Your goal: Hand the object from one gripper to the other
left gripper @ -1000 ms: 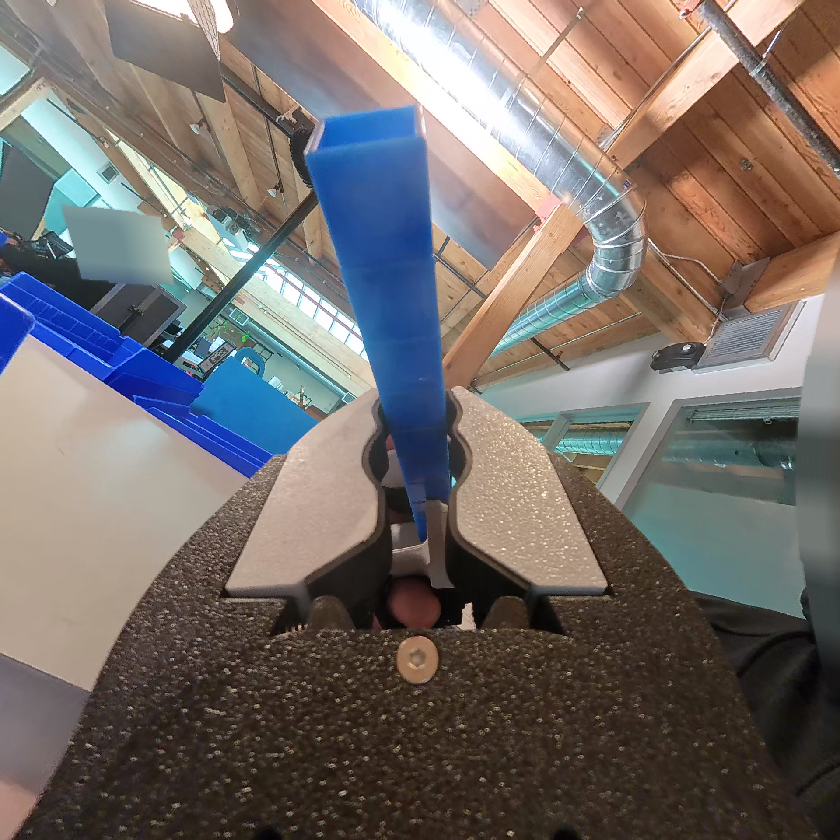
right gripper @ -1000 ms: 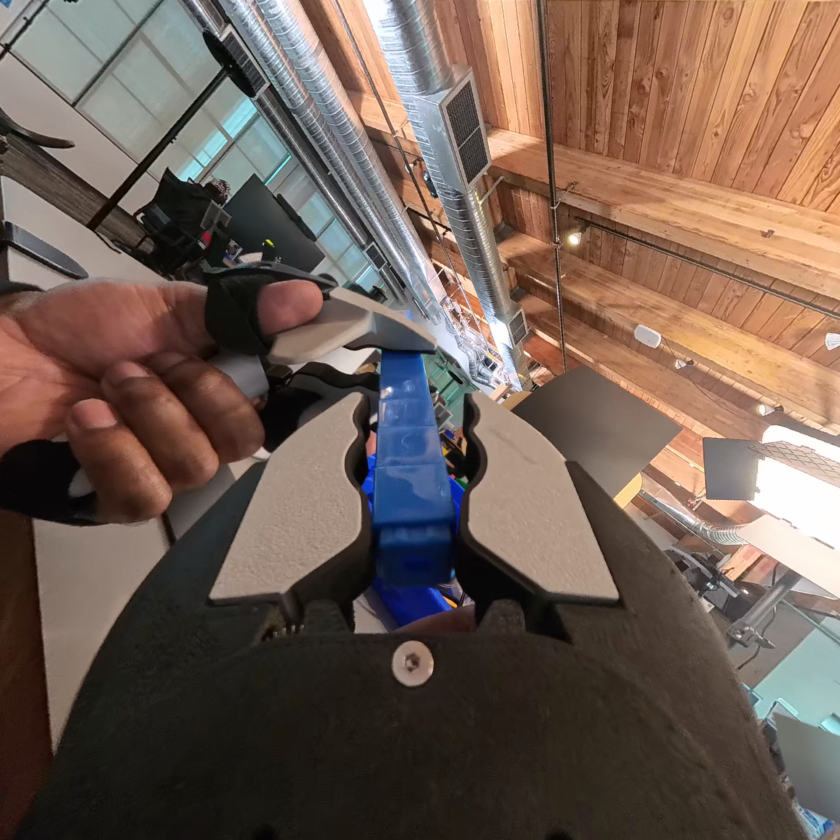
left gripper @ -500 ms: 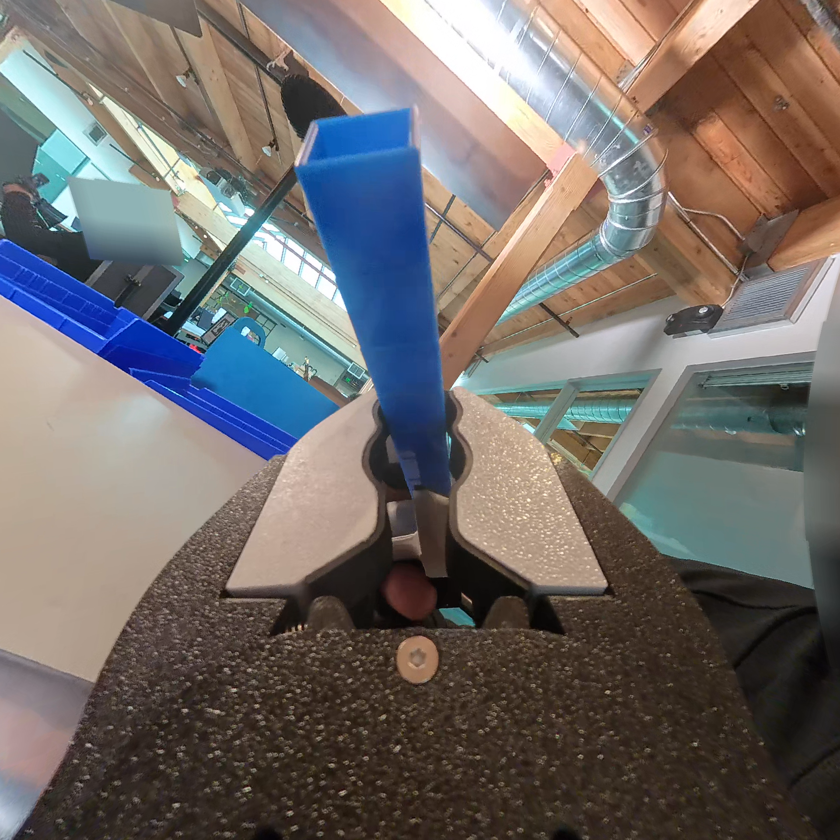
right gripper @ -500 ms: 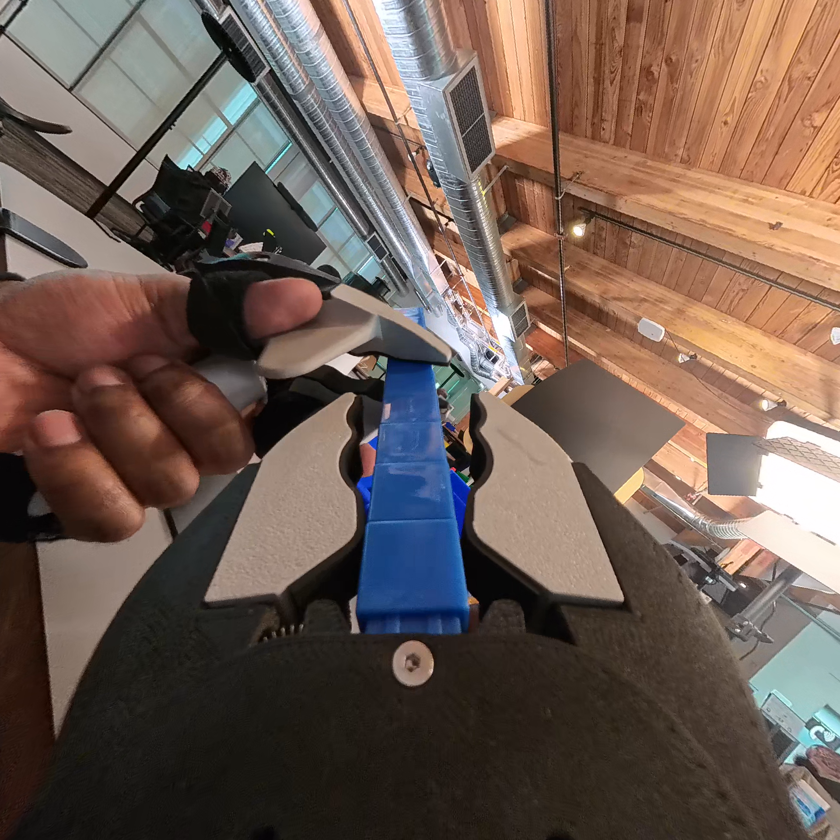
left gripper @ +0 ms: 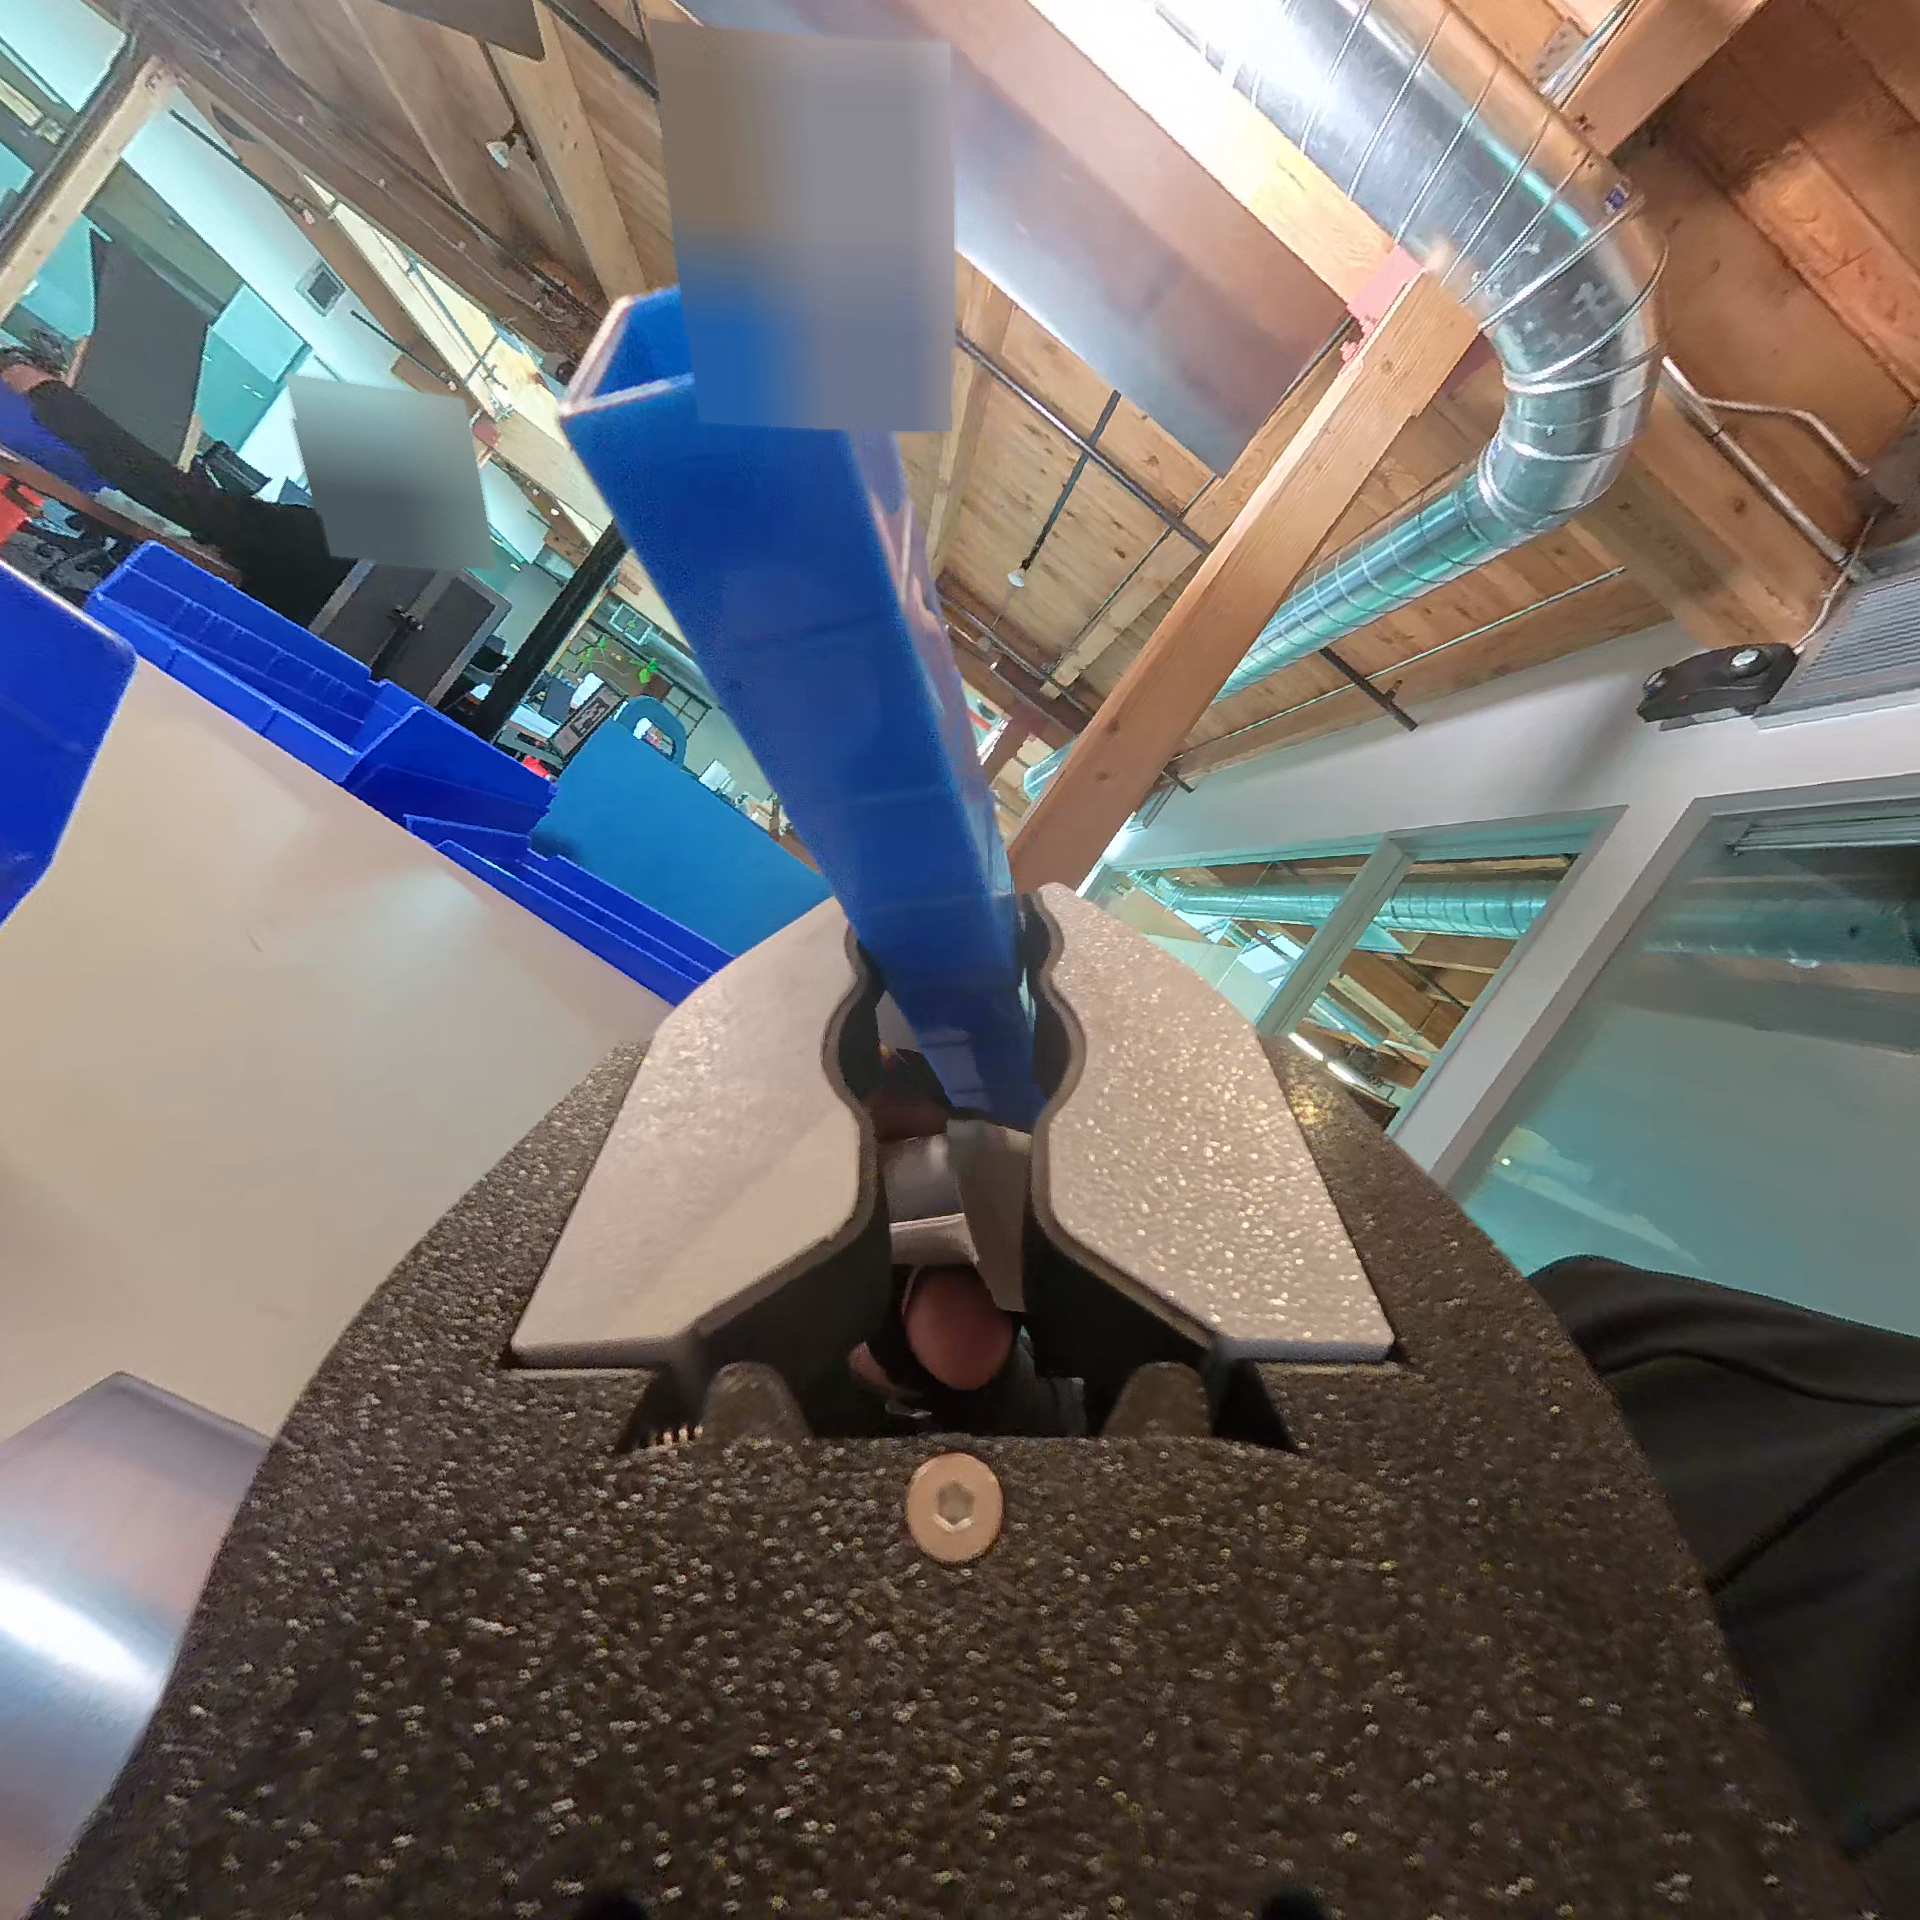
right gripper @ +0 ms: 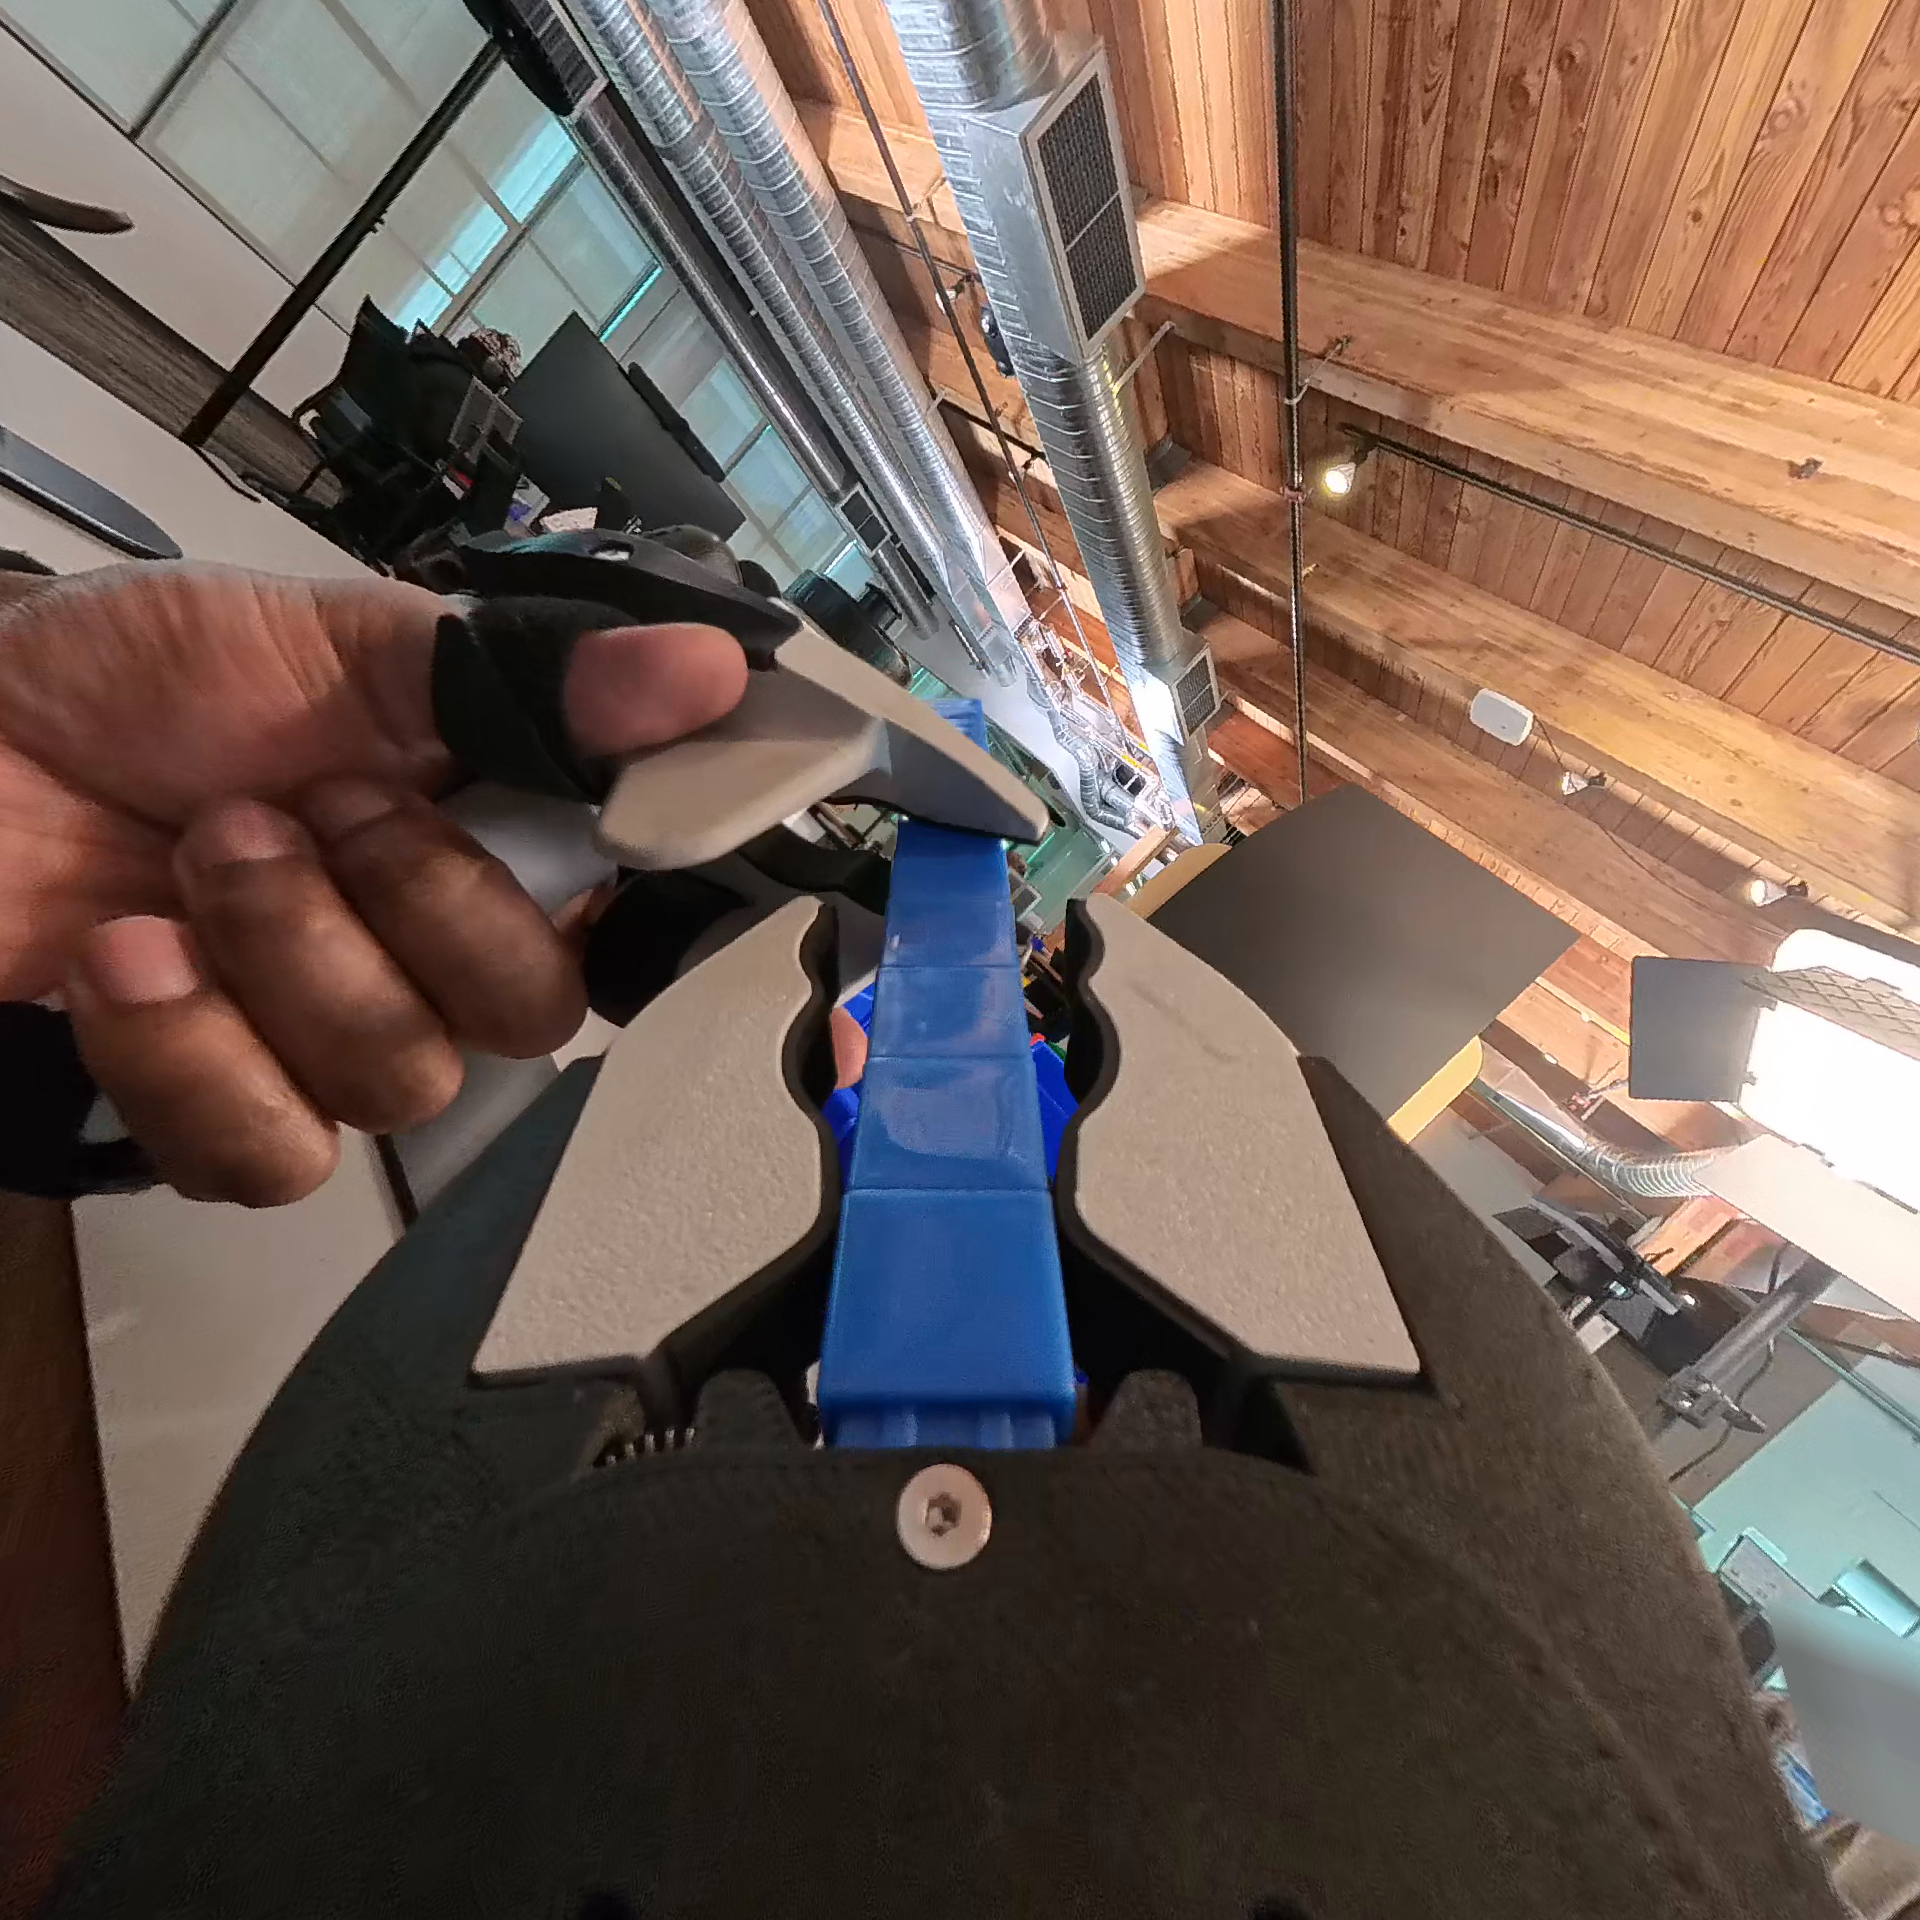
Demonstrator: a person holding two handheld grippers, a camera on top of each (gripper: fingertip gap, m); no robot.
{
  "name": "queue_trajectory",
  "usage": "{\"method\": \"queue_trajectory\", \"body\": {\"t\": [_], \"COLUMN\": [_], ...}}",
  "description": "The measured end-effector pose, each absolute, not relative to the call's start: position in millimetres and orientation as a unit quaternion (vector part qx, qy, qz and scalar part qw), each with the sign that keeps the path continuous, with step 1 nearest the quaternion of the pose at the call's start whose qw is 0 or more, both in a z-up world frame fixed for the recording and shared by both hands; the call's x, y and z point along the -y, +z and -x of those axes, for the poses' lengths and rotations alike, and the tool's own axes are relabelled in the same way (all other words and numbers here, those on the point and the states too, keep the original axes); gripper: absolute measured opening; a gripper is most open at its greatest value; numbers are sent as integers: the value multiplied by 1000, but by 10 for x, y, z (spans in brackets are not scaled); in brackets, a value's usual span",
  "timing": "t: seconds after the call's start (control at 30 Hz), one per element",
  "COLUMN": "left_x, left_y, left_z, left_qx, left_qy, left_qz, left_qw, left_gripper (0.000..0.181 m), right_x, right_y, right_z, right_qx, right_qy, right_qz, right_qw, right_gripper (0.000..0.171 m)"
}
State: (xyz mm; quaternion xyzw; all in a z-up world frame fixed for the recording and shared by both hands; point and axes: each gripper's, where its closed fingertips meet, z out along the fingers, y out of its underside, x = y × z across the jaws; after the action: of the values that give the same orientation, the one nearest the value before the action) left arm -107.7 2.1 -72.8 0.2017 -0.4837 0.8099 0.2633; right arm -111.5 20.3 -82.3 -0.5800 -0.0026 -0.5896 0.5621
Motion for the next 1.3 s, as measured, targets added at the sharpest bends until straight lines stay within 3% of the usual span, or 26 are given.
{"method": "queue_trajectory", "body": {"t": [0.53,0.73,0.93,1.3], "left_x": [-275,-475,-580,-575], "left_y": [-601,-611,-705,-891], "left_z": [939,906,1157,1456], "left_qx": [505,565,622,651], "left_qy": [824,817,779,748], "left_qz": [-184,-103,36,118], "left_qw": [179,39,-70,-58], "left_gripper": [46,61,63,56], "right_x": [-150,-216,-210,-422], "right_y": [-699,-732,-692,-970], "right_z": [1225,1312,1440,1523], "right_qx": [-1,12,11,48], "right_qy": [-545,-447,-297,-190], "right_qz": [556,590,597,650], "right_qw": [627,672,745,735], "right_gripper": [42,42,42,42]}}
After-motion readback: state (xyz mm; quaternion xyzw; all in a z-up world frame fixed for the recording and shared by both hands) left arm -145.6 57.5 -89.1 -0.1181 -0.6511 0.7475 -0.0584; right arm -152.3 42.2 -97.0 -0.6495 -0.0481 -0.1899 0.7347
